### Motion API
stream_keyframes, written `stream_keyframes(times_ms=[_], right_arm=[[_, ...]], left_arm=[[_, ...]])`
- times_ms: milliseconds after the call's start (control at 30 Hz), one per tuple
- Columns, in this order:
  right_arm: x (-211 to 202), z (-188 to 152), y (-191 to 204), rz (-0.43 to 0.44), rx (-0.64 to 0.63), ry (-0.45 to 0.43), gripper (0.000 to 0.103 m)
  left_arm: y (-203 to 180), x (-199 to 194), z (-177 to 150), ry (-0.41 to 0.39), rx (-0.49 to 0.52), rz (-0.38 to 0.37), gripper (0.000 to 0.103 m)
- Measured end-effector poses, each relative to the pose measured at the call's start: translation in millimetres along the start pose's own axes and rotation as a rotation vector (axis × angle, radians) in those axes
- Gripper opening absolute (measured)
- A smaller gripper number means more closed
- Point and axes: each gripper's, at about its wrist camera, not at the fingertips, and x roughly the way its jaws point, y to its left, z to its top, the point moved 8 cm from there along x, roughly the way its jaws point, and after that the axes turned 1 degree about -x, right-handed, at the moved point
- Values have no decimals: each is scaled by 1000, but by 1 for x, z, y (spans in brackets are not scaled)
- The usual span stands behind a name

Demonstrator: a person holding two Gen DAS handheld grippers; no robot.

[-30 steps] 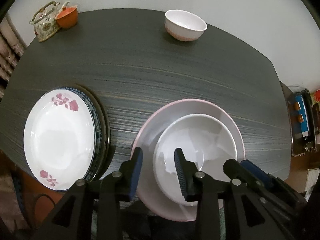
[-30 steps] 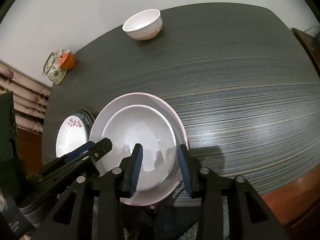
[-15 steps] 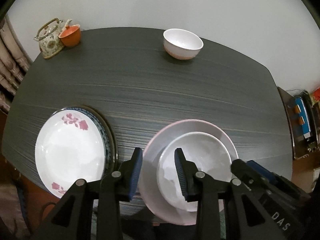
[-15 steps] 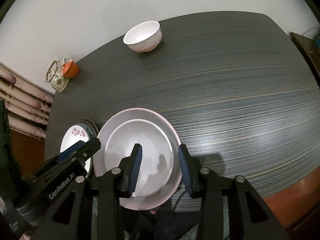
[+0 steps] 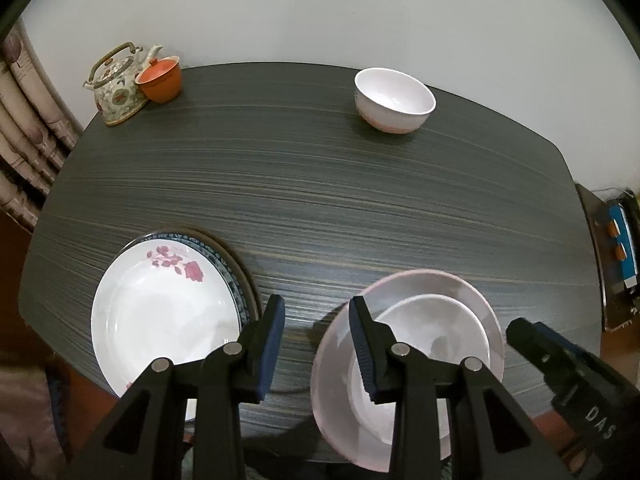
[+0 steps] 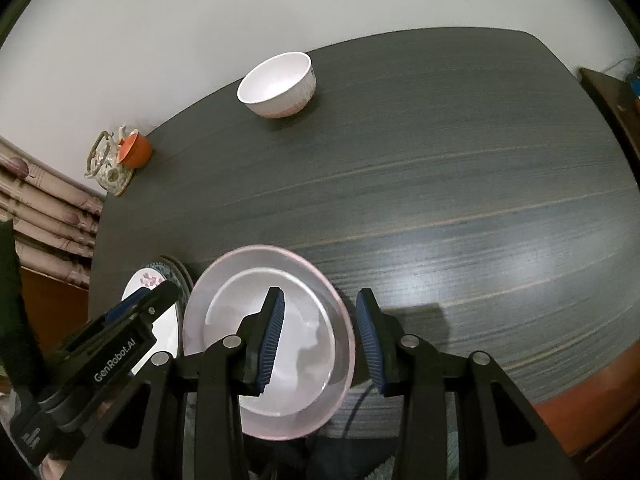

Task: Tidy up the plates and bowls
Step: 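Open both grippers and pull them back from the nested bowls, then move both grippers to the rim of the white 'Rabbit' bowl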

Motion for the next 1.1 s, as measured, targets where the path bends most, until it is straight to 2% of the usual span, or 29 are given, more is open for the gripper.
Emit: stream_keyframes(times_ms=[400,467,567,900,1100], right_arm=[[18,54,7,11,-59,-9,37],[21,65,8,13,-65,-12,42],[27,84,9,34,-77,-22,43],[54,165,-1,74,-42,-57,43],[82,208,-5,62,-8,-42,44]], left_arm=[[11,23,39,22,-7,9,34],[11,30,47,31,-11,7,34],[11,41,63,41,-20,-15,34],[3,73,142,52,-140,-173,34],[-9,97,181,59,-196,-245,34]])
